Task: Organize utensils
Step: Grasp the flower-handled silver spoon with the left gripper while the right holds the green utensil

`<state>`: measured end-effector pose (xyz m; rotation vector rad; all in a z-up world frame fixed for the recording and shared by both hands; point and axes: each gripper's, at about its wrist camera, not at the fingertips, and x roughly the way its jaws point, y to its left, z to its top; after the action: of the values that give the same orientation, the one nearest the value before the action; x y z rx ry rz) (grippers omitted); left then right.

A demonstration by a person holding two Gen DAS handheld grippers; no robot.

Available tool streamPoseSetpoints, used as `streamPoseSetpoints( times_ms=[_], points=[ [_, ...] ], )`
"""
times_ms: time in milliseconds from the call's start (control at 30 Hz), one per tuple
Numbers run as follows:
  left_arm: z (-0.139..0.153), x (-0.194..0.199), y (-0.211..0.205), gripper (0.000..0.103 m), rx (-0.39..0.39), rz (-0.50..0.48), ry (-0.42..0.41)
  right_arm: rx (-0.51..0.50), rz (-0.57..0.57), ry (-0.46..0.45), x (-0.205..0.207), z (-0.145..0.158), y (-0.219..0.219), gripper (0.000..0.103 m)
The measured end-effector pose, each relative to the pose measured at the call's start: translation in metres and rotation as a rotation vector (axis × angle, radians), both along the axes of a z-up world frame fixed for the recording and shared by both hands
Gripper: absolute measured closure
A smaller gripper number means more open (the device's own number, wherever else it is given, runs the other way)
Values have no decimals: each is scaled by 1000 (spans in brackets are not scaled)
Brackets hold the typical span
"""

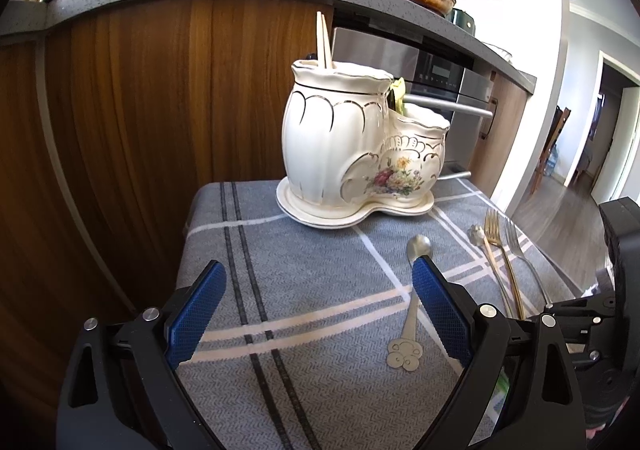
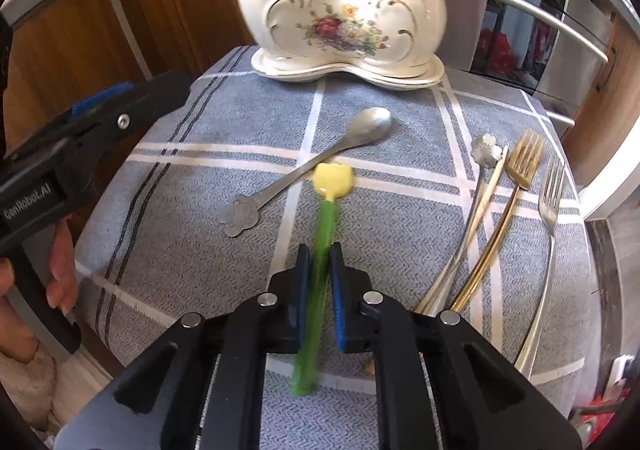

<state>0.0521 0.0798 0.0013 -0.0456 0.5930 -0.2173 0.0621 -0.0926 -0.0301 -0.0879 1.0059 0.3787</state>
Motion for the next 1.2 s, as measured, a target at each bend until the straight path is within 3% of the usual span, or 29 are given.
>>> streamPoseSetpoints(
  times_ms=[433, 567, 800, 933, 1033, 1133, 1200],
  points=[
    [-3, 3, -7, 10, 4, -19, 16, 180, -61, -70, 0, 35, -45, 94],
    [-2, 2, -22, 10, 18, -69, 30, 193, -112, -136, 3, 53, -74, 94],
    [0, 8, -60, 10, 20, -163, 72, 228, -202, -171, 11, 60, -120, 94],
    [-2, 17, -90, 11, -14, -245, 129, 234, -234, -196, 12, 61, -142, 94],
    [-9, 27, -113, 20, -33, -298, 192, 247, -250, -196, 12, 59, -153, 94],
    [-16, 36, -136, 43, -11, -345, 243, 244, -257, -209, 10, 58, -162, 94],
    [-20, 41, -150, 53, 4, -364, 268, 252, -260, -211, 10, 56, -167, 94]
  ],
)
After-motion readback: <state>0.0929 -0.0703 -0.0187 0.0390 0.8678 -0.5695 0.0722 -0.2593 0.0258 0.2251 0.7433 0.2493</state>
